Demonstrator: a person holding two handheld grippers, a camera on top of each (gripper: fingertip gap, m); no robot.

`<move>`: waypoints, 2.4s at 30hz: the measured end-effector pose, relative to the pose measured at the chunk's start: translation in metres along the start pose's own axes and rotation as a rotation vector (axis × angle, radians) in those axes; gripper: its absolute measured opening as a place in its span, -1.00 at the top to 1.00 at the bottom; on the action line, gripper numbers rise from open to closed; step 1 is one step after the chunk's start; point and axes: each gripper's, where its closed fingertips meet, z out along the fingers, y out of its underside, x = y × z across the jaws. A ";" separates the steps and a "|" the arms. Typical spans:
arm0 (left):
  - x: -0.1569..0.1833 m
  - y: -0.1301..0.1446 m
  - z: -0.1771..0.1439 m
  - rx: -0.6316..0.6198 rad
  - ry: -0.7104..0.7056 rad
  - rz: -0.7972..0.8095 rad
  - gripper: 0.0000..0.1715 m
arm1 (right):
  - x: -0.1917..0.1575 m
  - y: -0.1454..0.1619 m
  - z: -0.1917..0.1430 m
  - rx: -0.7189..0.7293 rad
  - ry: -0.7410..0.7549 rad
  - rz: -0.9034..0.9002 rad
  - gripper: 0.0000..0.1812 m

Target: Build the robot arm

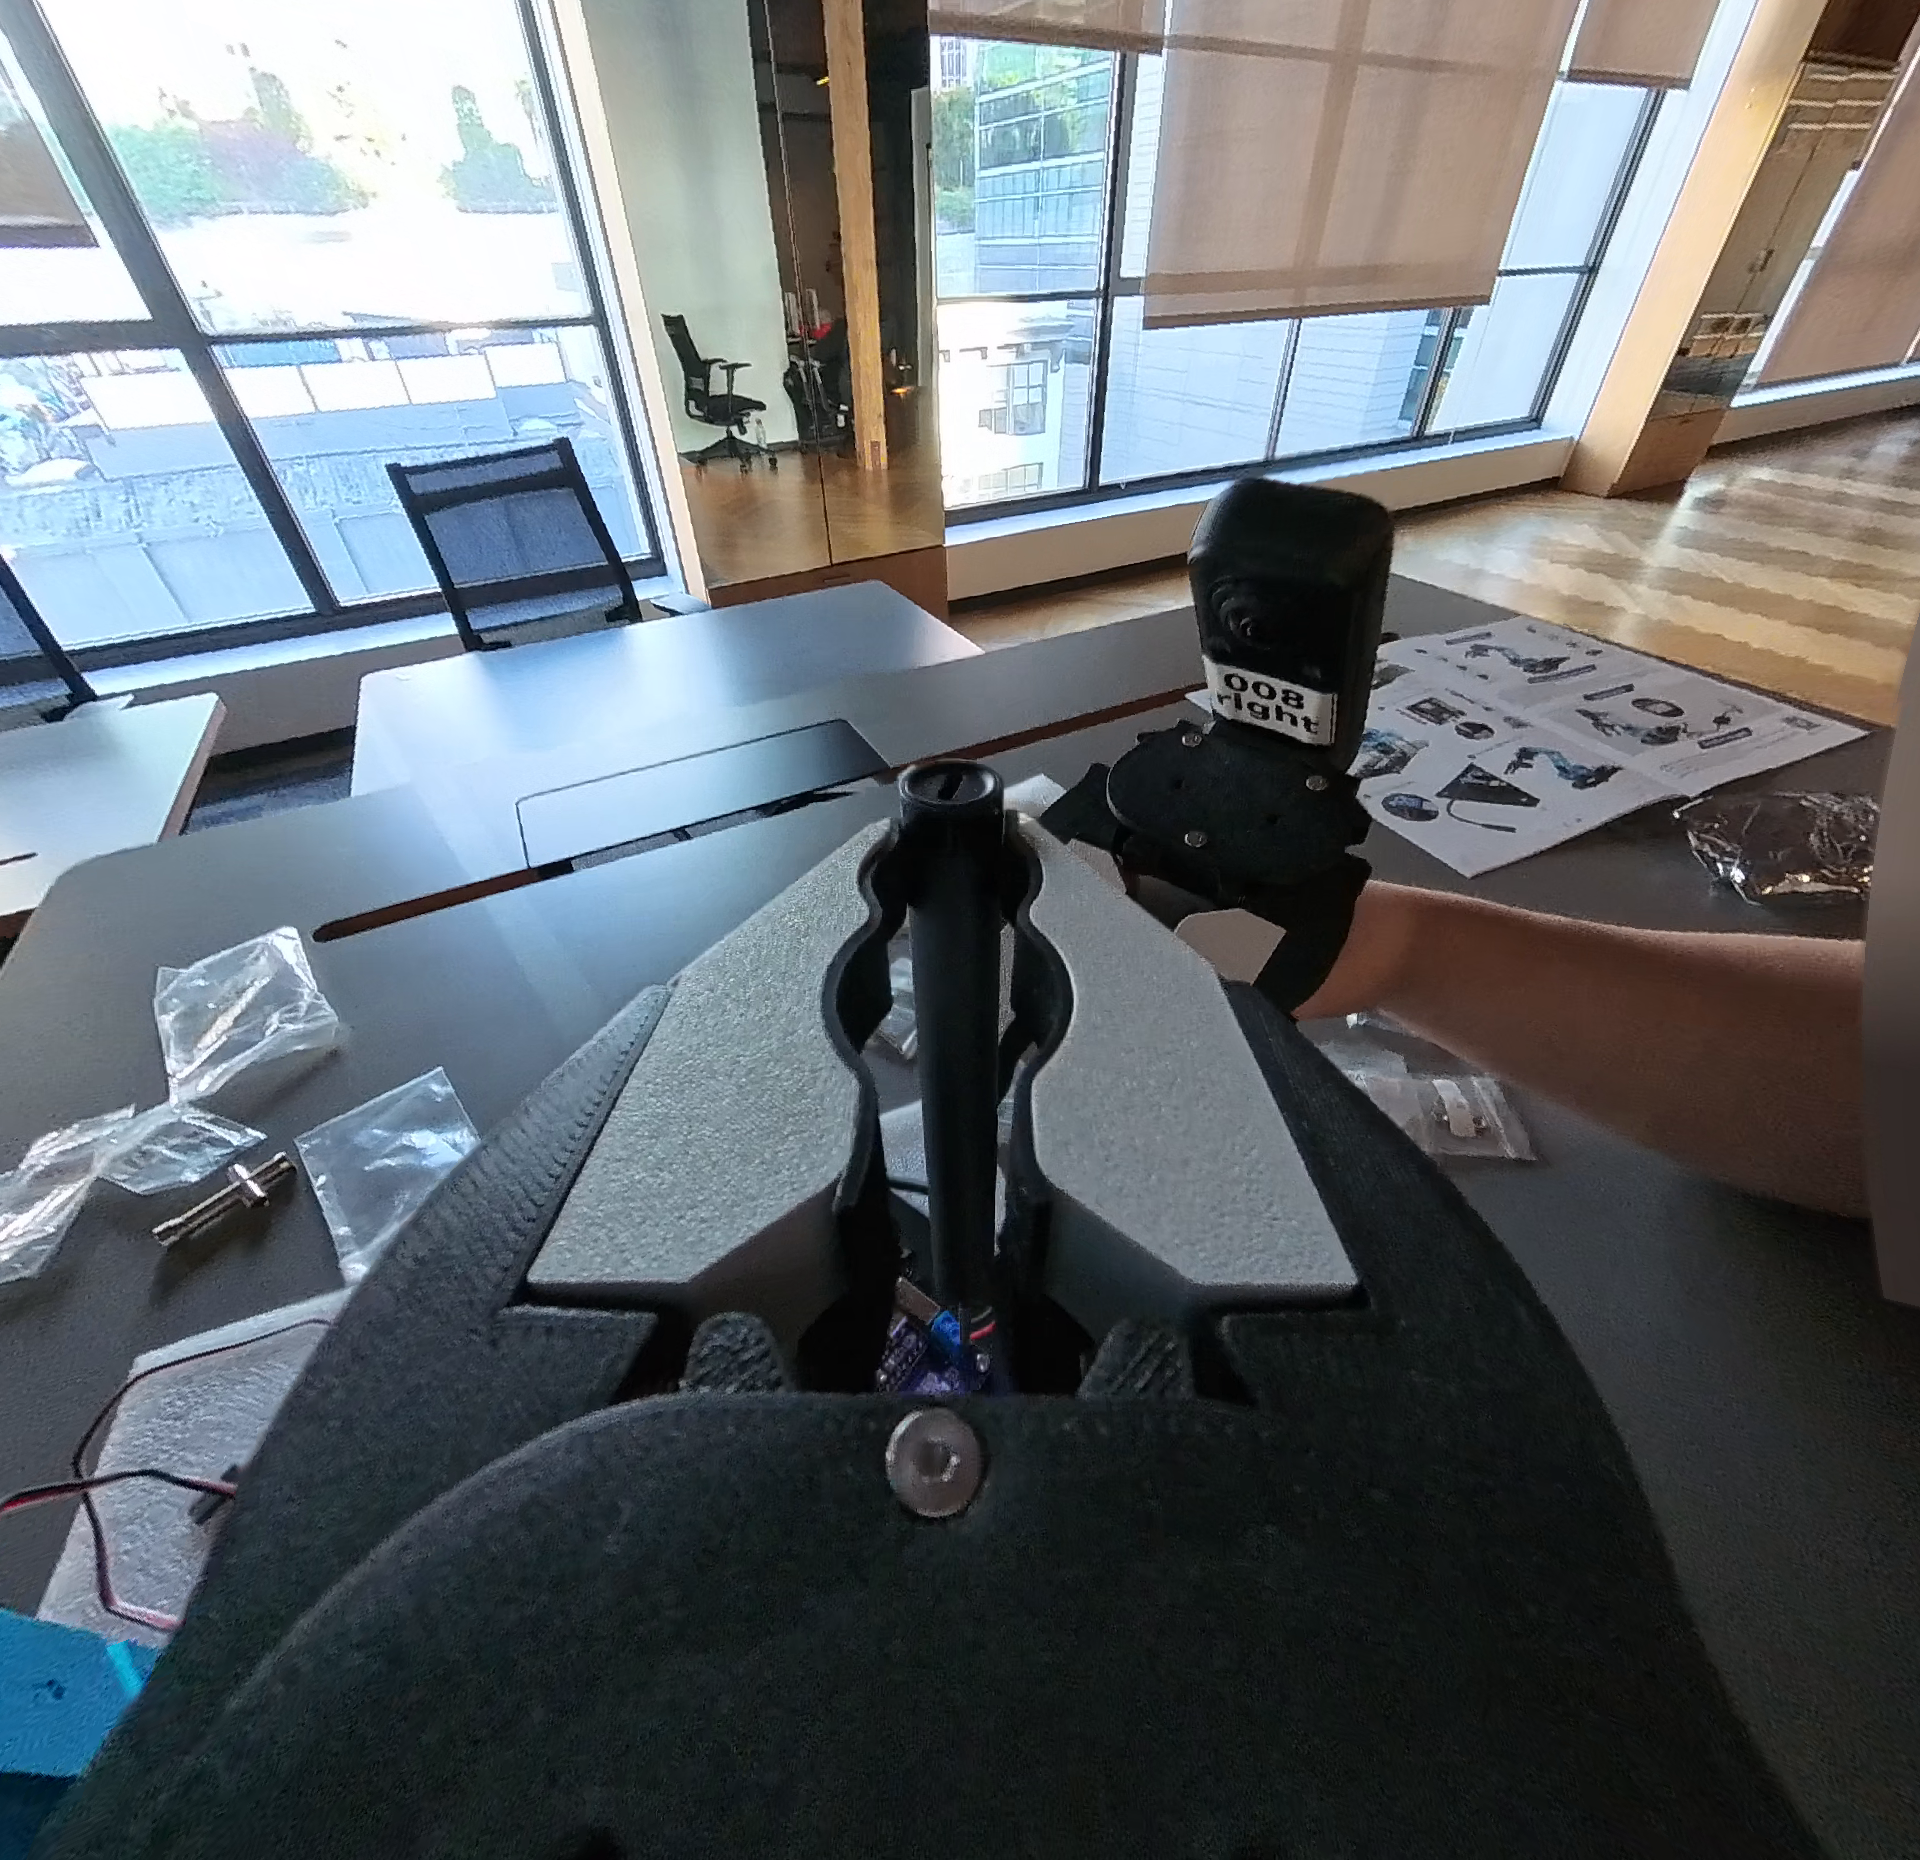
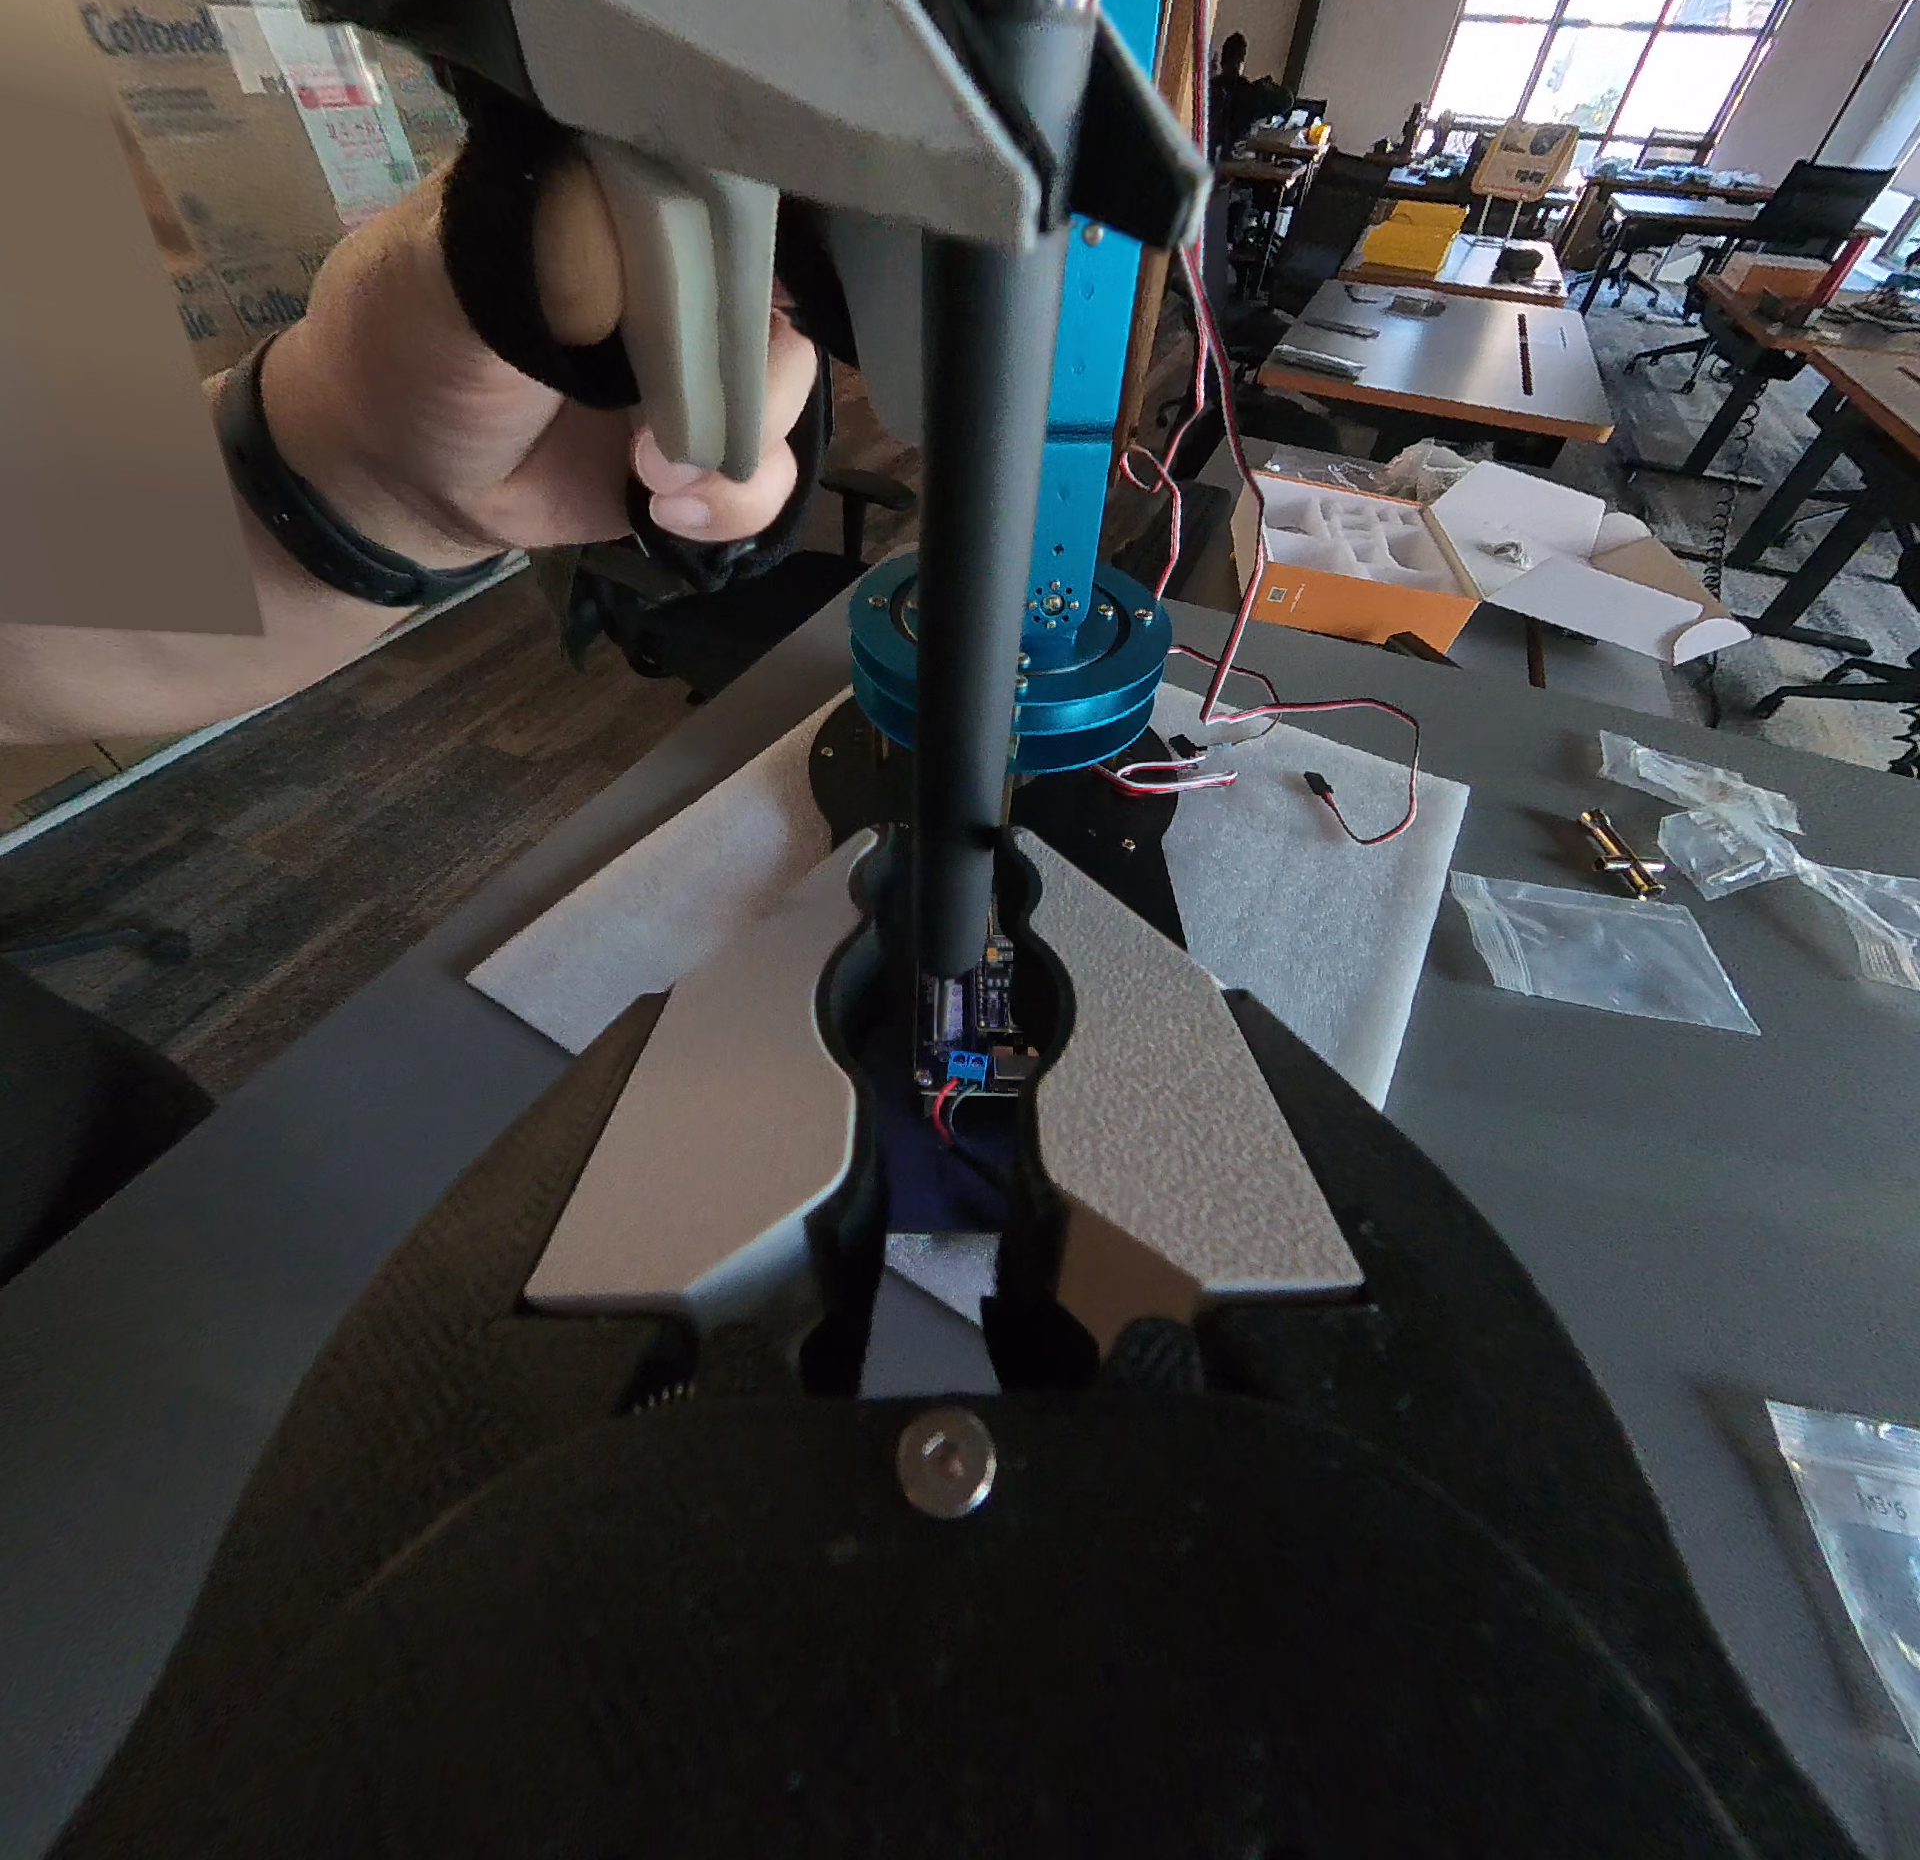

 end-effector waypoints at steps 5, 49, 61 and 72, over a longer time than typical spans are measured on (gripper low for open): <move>0.004 -0.022 -0.011 0.049 -0.029 0.006 0.82 | -0.008 -0.012 -0.003 0.003 -0.003 -0.017 0.73; 0.007 0.019 -0.098 0.204 -0.324 -0.428 0.82 | -0.030 0.030 -0.048 -0.205 0.002 0.203 0.75; 0.008 0.026 -0.124 0.228 -0.350 -0.440 0.82 | -0.016 0.067 -0.005 -0.197 0.153 0.043 0.88; 0.003 0.018 -0.132 0.255 -0.330 -0.426 0.82 | -0.004 0.075 0.007 -0.311 0.424 -0.664 0.78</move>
